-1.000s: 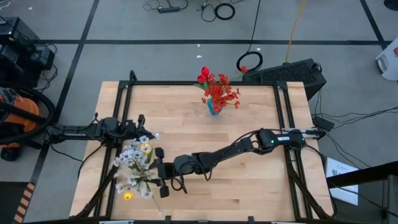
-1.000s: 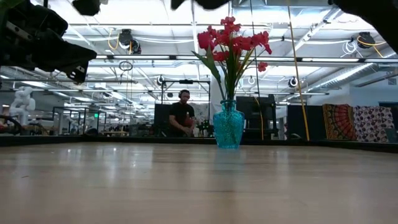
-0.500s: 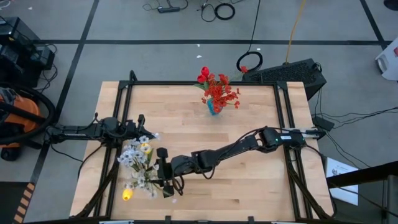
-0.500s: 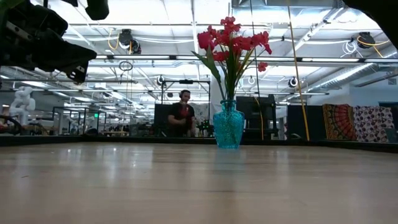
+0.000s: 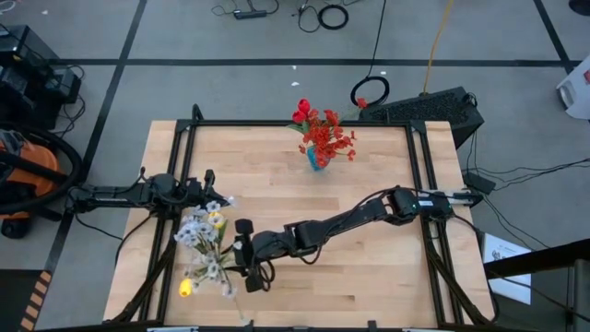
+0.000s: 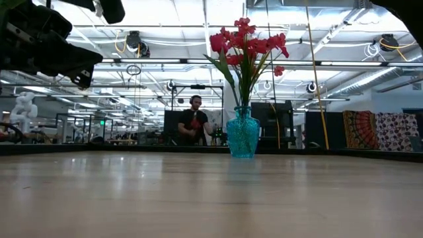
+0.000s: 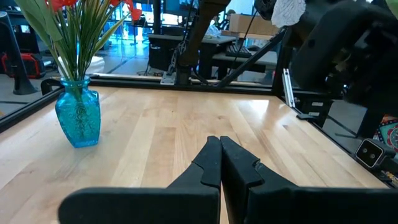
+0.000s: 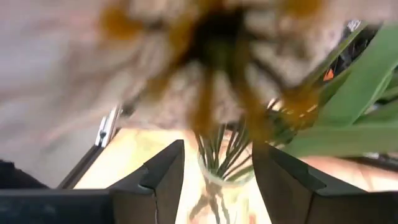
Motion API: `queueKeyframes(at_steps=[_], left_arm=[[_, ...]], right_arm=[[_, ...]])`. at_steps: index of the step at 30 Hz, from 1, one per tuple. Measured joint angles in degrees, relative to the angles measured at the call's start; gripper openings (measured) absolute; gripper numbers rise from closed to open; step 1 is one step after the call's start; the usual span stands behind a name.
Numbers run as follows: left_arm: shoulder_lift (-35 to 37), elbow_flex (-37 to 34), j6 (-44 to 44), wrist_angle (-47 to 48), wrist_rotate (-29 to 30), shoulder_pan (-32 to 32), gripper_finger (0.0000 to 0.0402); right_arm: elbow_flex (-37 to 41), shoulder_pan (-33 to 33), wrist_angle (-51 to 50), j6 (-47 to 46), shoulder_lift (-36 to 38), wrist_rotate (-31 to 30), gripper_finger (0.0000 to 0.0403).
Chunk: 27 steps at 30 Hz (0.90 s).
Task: Sort flowers into vase by color
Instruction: Return to Home Position
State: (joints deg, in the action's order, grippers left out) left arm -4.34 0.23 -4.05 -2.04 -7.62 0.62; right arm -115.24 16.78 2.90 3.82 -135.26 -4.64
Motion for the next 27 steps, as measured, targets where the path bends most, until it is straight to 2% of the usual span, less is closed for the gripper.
queueKeyframes(at_steps=[7, 12, 16, 20, 27], left_arm=[[0.0, 0.0, 0.0, 0.0, 0.0, 0.0, 0.0002], [0.0, 0.0, 0.0, -0.1, 0.0, 0.0, 0.0002], [0.0, 0.0, 0.0, -0.1, 0.0, 0.0, 0.0002], [0.0, 0.0, 0.0, 0.0, 0.2, 0.0, 0.0002], [0.0, 0.0, 0.0, 0.0, 0.3, 0.0, 0.0002]], right_arm=[[0.0, 0.0, -5.9, -0.1, 1.2, 0.0, 0.0181], [0.2, -0.2, -19.5, -3.4, 5.8, 0.1, 0.0177], [4.5, 0.0, -19.7, -3.1, 10.5, -1.6, 0.0156], [17.2, 0.1, -13.7, -4.5, 15.9, -5.9, 0.0116], [48.7, -1.4, 8.4, -11.6, 29.2, -5.9, 0.0011]])
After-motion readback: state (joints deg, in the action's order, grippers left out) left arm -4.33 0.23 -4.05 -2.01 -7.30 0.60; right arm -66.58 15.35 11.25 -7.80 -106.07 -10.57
